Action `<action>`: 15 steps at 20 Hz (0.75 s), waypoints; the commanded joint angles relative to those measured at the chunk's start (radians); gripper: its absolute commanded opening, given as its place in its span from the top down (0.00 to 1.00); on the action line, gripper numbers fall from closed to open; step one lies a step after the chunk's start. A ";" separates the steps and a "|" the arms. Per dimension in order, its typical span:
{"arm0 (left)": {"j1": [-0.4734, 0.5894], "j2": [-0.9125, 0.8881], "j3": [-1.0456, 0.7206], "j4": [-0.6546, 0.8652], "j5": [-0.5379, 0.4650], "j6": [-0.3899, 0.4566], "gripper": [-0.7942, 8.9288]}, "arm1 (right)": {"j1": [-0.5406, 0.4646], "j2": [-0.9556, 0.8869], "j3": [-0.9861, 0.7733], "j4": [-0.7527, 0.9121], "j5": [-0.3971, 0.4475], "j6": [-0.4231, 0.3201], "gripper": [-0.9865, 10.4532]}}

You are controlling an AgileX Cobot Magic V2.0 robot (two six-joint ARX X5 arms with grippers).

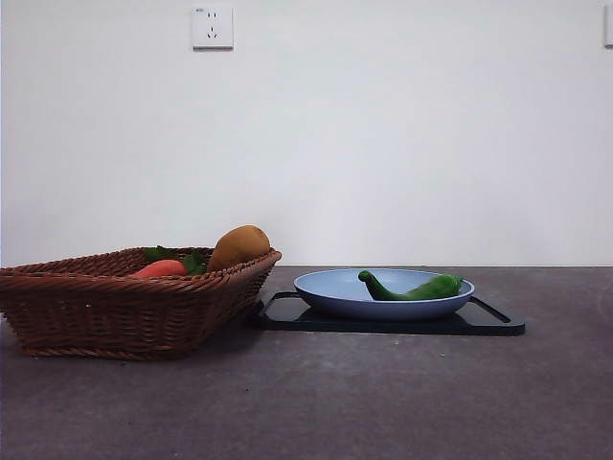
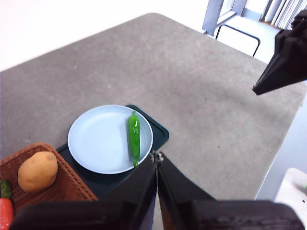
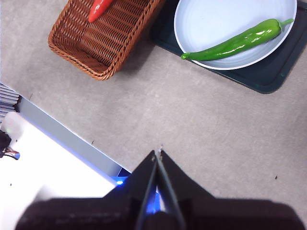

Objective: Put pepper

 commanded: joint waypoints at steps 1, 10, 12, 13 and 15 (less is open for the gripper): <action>-0.004 0.008 0.016 0.016 0.002 0.009 0.91 | 0.004 0.011 0.021 0.006 0.001 0.006 0.91; 0.134 -0.024 0.012 0.113 -0.177 0.064 0.91 | 0.004 0.011 0.021 0.006 0.001 0.006 0.91; 0.224 -0.082 -0.013 0.172 -0.179 0.086 0.91 | 0.004 0.011 0.021 0.006 0.001 0.006 0.91; 0.268 -0.124 -0.050 0.234 -0.180 0.107 0.91 | 0.004 0.011 0.021 0.006 0.001 0.006 0.91; 0.365 -0.232 -0.182 0.401 -0.183 0.125 0.91 | 0.004 0.011 0.021 0.006 0.001 0.006 0.91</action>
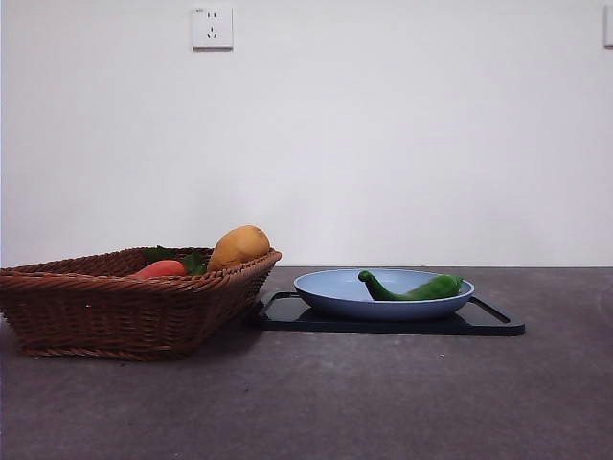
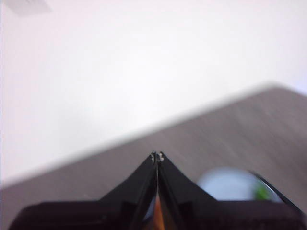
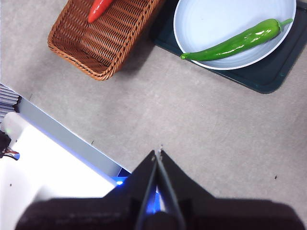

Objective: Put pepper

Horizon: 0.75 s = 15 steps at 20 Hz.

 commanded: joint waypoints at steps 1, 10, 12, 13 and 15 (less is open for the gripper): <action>0.087 -0.096 -0.131 0.161 -0.006 0.034 0.91 | 0.004 0.011 0.021 0.006 0.001 0.006 0.91; 0.382 -0.529 -0.757 0.383 -0.119 0.034 0.91 | 0.004 0.011 0.021 0.006 0.001 0.006 0.91; 0.410 -0.617 -0.878 0.415 -0.118 0.034 0.91 | 0.004 0.011 0.021 0.006 0.001 0.006 0.91; 0.418 -0.652 -0.925 0.418 -0.117 0.033 0.91 | 0.004 0.011 0.021 0.006 0.001 0.006 0.91; 0.426 -0.712 -1.007 0.418 -0.118 0.028 0.91 | 0.004 0.011 0.021 0.006 0.001 0.006 0.91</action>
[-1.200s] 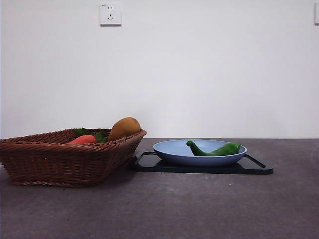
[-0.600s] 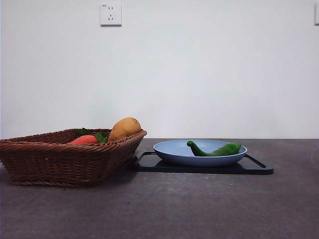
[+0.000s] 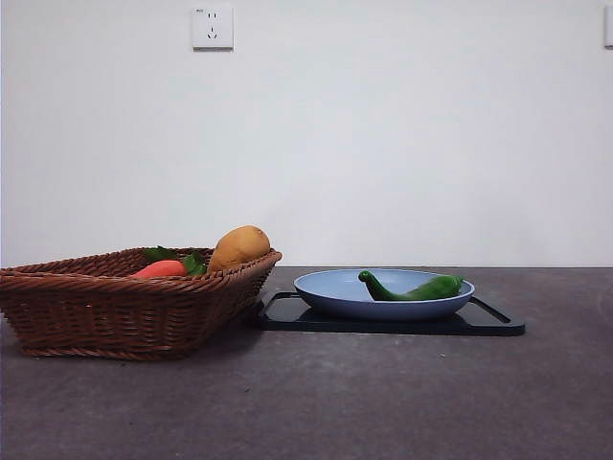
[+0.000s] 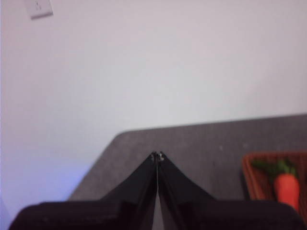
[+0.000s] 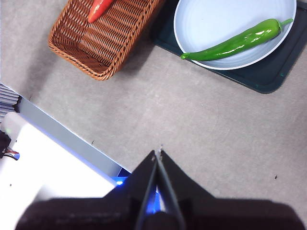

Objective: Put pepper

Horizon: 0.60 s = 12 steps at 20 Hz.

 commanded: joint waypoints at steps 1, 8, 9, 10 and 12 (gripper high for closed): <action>0.011 -0.050 -0.072 0.013 -0.002 0.004 0.91 | 0.004 0.011 0.021 0.006 0.000 0.006 0.91; 0.014 -0.144 -0.224 0.013 -0.016 -0.005 0.91 | 0.004 0.011 0.021 0.006 0.000 0.006 0.91; 0.014 -0.148 -0.238 0.012 -0.017 -0.013 0.91 | 0.004 0.011 0.021 0.007 0.000 0.006 0.91; 0.014 -0.152 -0.249 0.007 -0.017 -0.023 0.91 | 0.004 0.011 0.021 0.006 0.001 0.006 0.91; 0.014 -0.156 -0.253 -0.030 -0.017 -0.027 0.91 | 0.004 0.011 0.021 0.006 0.001 0.006 0.91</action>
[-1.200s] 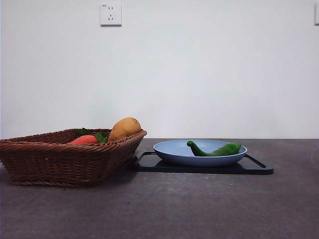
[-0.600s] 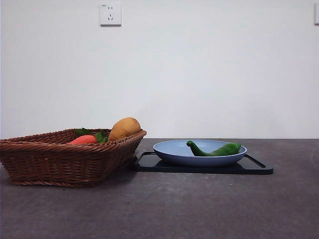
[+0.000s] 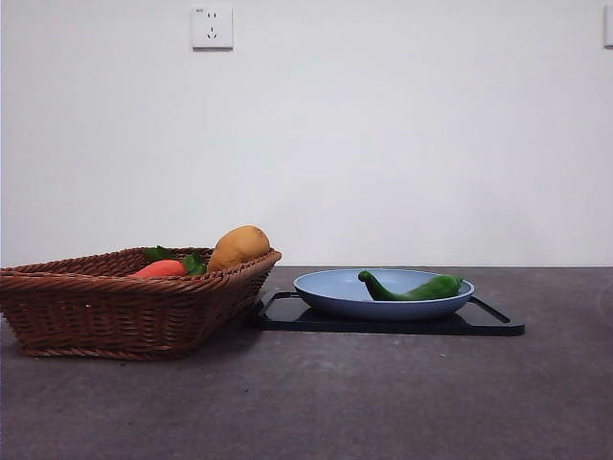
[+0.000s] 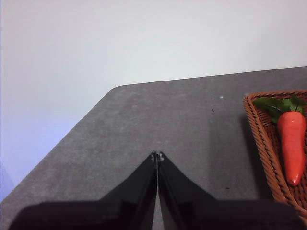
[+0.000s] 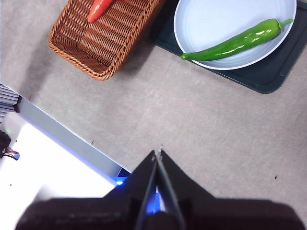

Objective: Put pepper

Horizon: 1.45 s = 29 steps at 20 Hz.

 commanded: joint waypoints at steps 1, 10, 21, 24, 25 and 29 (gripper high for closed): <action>0.005 -0.007 -0.010 -0.026 -0.002 -0.014 0.91 | 0.004 0.011 0.021 0.007 0.000 0.006 0.91; 0.005 -0.006 -0.010 -0.126 0.003 -0.014 0.91 | 0.004 0.011 0.021 0.006 0.000 0.006 0.91; 0.005 -0.006 -0.010 -0.116 0.003 -0.014 0.91 | 0.004 0.011 0.021 0.017 0.000 -0.035 0.91; 0.005 -0.006 -0.010 -0.116 0.002 -0.014 0.91 | -0.039 -0.021 0.010 0.148 0.004 -0.077 0.91; 0.005 -0.006 -0.010 -0.113 0.002 -0.014 0.91 | -0.064 -0.051 -0.006 0.212 0.003 -0.094 0.91; 0.005 -0.006 -0.010 -0.112 0.002 -0.014 0.91 | -0.203 -0.234 -0.180 0.488 -0.003 -0.058 0.91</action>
